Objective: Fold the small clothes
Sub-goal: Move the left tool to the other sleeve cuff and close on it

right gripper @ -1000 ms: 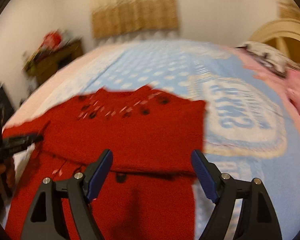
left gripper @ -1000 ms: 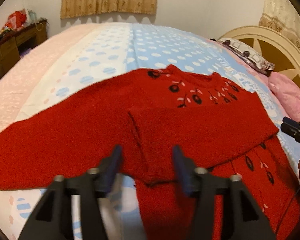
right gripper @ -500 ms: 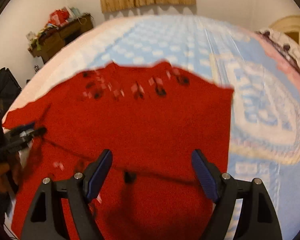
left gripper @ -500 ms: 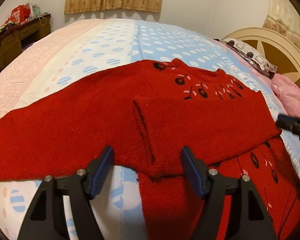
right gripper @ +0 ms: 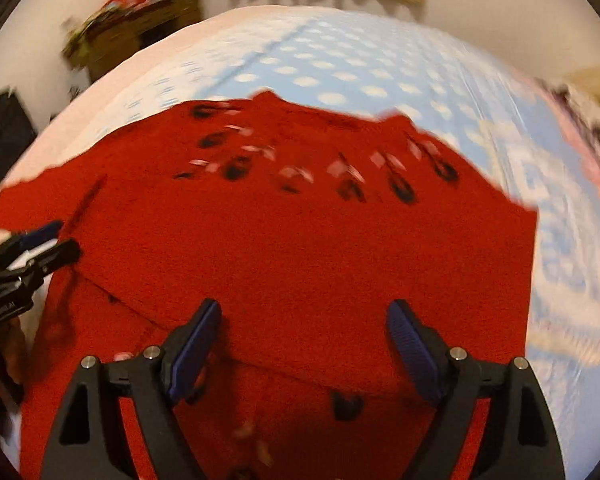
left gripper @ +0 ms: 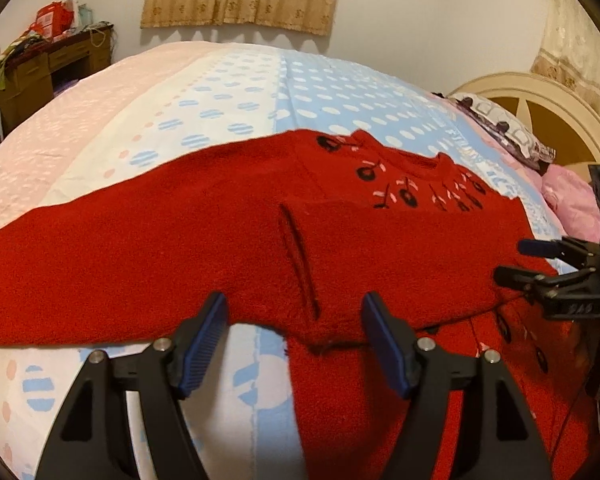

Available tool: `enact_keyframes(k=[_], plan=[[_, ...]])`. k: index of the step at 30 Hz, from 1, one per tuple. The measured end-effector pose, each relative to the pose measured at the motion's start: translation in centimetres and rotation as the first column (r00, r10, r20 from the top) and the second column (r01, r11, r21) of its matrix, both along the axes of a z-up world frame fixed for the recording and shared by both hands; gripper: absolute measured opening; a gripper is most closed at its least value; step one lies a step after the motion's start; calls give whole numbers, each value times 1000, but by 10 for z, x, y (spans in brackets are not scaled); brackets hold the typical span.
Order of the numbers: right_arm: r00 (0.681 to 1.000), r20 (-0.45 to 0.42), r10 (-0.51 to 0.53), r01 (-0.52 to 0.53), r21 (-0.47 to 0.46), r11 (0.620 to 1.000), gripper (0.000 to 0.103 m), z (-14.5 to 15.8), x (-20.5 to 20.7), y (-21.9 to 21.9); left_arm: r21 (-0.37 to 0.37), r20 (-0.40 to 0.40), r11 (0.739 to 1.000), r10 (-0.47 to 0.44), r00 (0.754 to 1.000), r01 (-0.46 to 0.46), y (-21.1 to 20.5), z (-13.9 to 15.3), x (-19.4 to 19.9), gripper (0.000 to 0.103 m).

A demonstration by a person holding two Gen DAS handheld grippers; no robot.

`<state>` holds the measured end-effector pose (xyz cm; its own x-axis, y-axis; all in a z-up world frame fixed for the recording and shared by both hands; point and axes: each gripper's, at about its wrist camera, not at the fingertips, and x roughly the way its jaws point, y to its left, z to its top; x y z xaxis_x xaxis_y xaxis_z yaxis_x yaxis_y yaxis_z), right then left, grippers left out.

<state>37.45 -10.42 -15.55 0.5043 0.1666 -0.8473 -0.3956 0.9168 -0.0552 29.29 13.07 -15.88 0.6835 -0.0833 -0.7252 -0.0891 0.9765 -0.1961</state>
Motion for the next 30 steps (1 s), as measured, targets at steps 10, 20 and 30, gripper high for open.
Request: enact_keyframes(k=[10,20,30], plan=[[988,-12,152,-152,21,988,86,-5,-4,60,13,23,995,99,995,-100,43,17,-48,79],[968,-14,252,-252,1,968,86,-23,-2,129,112,17,961,253,967,-254,115,31,-80,79],[953,-35,299,-299,10,954,86,-21,-9,140,217,-17,884,428,904,-415,204,24,-104,79]])
